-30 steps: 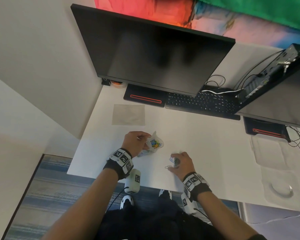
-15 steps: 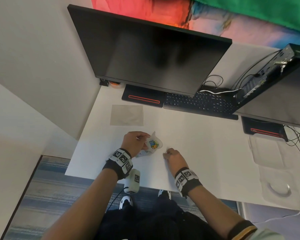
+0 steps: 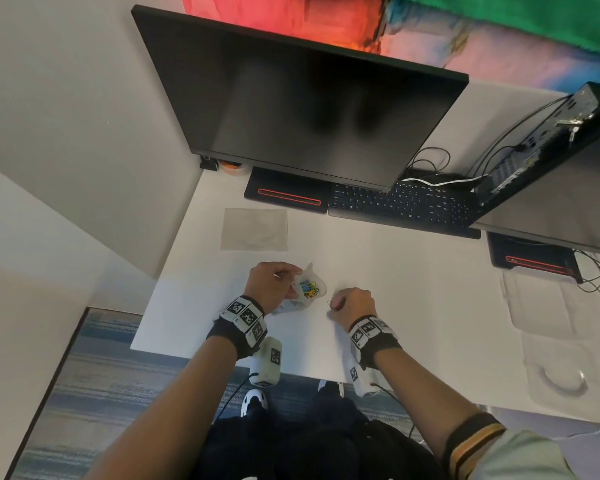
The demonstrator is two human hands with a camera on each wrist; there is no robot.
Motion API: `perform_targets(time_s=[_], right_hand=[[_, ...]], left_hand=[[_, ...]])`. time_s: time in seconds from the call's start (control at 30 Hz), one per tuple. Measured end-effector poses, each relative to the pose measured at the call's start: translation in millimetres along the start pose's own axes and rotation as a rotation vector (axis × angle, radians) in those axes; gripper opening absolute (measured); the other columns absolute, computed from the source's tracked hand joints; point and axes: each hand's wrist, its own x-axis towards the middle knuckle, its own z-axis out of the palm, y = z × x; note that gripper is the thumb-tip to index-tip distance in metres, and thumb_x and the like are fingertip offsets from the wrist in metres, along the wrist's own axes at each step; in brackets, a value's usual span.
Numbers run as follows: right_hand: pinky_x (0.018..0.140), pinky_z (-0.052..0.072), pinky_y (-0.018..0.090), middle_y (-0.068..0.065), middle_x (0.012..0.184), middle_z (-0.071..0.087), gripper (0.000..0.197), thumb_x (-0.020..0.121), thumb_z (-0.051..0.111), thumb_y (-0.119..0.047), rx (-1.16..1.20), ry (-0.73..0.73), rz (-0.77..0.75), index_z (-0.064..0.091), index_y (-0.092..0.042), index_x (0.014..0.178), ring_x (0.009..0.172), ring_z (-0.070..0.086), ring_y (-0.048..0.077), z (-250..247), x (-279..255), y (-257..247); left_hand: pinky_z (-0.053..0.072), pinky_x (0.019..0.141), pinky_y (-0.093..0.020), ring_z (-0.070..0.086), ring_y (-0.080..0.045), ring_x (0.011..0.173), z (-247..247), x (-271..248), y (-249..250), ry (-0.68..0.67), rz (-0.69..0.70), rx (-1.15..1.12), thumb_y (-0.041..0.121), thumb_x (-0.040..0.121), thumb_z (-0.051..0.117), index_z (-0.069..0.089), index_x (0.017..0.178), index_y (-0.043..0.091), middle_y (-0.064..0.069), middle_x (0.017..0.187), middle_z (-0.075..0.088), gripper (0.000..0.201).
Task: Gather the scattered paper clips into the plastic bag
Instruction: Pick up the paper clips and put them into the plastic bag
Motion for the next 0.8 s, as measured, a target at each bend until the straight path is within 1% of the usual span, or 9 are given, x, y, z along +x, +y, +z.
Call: perform_targets(time_s=[0.13,0.23,0.4,0.5,0.6,0.63,0.7,0.73,0.8], right_hand=[[0.052,0.036,0.005,-0.004,0.073,0.07,0.017,0.065,0.08,-0.011,0.074,-0.01,0.07,0.072,-0.016,0.08,0.064,0.06,0.005,1,2,2],[0.054,0.039,0.004,0.001,0.076,0.072,0.009,0.071,0.075,-0.009,0.046,0.001,0.022,0.076,-0.012,0.078,0.066,0.061,0.009,3,3,2],[0.075,0.052,0.021,0.008,0.091,0.073,0.012,0.085,0.062,-0.013,-0.137,-0.02,-0.05,0.074,-0.01,0.084,0.083,0.068,0.022,7,6,-1],[0.088,0.05,0.032,0.015,0.11,0.066,0.022,0.092,0.049,-0.01,-0.36,-0.127,-0.108,0.067,-0.005,0.103,0.102,0.063,0.031,12,10,-4],[0.094,0.045,0.034,0.016,0.123,0.056,0.025,0.094,0.045,-0.006,-0.479,-0.2,-0.166,0.059,-0.004,0.115,0.111,0.056,0.032,14,9,-3],[0.091,0.044,0.033,0.016,0.119,0.057,0.022,0.095,0.046,-0.008,-0.479,-0.204,-0.17,0.06,-0.003,0.111,0.109,0.057,0.031,11,7,-4],[0.079,0.043,0.029,0.014,0.097,0.063,0.021,0.096,0.049,-0.018,-0.397,-0.184,-0.152,0.063,-0.007,0.086,0.092,0.06,0.027,-4,2,-5],[0.074,0.043,0.027,0.012,0.086,0.063,0.025,0.095,0.051,-0.021,-0.297,-0.15,-0.121,0.061,-0.01,0.075,0.082,0.059,0.024,-14,2,-5],[0.066,0.046,0.018,0.009,0.077,0.065,0.021,0.092,0.059,-0.018,0.059,-0.073,-0.058,0.065,-0.009,0.074,0.068,0.059,0.018,-38,-2,-14]], left_hand=[[0.063,0.066,-0.032,0.074,-0.019,0.071,0,3,0,0.006,0.01,0.015,0.001,0.093,0.054,0.075,0.093,0.012,-0.014,0.096,0.073,0.024],[0.063,0.065,-0.031,0.074,-0.02,0.073,-1,5,0,0.006,0.009,0.027,0.001,0.093,0.054,0.075,0.094,0.012,-0.014,0.097,0.073,0.024],[0.063,0.07,-0.037,0.075,-0.022,0.075,0,8,2,-0.009,0.021,0.06,0.003,0.093,0.055,0.075,0.087,0.021,-0.012,0.096,0.074,0.028],[0.063,0.071,-0.039,0.074,-0.023,0.078,-1,10,5,-0.019,0.024,0.079,0.004,0.093,0.055,0.074,0.084,0.025,-0.011,0.097,0.074,0.029],[0.063,0.071,-0.039,0.074,-0.022,0.077,-2,10,7,-0.023,0.025,0.074,0.003,0.093,0.056,0.074,0.088,0.019,-0.012,0.098,0.073,0.025],[0.063,0.071,-0.038,0.074,-0.021,0.076,-3,10,8,-0.023,0.026,0.074,0.002,0.094,0.055,0.074,0.089,0.017,-0.012,0.098,0.073,0.024],[0.063,0.07,-0.035,0.074,-0.019,0.075,-5,9,9,-0.023,0.024,0.074,0.003,0.094,0.055,0.074,0.091,0.016,-0.012,0.097,0.072,0.024],[0.063,0.07,-0.034,0.073,-0.019,0.074,-5,9,9,-0.024,0.023,0.074,0.003,0.094,0.055,0.074,0.091,0.016,-0.012,0.097,0.072,0.024],[0.063,0.068,-0.03,0.072,-0.017,0.069,-6,9,10,-0.025,0.022,0.076,0.003,0.095,0.054,0.074,0.093,0.014,-0.012,0.094,0.072,0.023]])
